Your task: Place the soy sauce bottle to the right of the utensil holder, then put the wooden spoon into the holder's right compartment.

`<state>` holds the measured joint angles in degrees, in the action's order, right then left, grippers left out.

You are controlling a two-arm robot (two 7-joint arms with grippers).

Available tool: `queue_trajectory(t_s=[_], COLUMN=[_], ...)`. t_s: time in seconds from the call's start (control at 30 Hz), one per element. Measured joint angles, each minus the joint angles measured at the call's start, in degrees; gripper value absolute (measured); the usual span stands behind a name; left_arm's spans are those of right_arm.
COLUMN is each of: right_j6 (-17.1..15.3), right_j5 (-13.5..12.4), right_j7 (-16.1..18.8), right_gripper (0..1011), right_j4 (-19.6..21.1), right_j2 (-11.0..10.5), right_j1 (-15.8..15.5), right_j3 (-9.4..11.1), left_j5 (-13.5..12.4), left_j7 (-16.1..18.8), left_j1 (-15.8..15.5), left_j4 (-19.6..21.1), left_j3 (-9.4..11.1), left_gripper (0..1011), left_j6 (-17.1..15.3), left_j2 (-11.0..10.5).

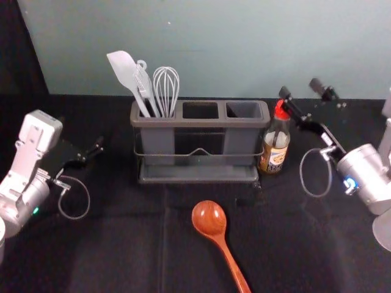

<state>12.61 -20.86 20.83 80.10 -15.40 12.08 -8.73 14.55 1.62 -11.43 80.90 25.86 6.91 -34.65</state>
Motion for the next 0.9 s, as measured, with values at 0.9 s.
queue_trajectory(t_s=[0.9], right_j6=[-4.0], right_j5=[0.8], right_j7=[4.3], right_gripper=[1004], right_j4=[17.6], right_j2=[-7.1], right_j1=[-10.5], right_j3=[-5.0], left_j5=[0.0], left_j7=[0.0], left_j1=[0.0], left_j4=[0.0], left_j3=[0.0], left_gripper=[1005], left_j6=[0.0], left_j2=[0.0])
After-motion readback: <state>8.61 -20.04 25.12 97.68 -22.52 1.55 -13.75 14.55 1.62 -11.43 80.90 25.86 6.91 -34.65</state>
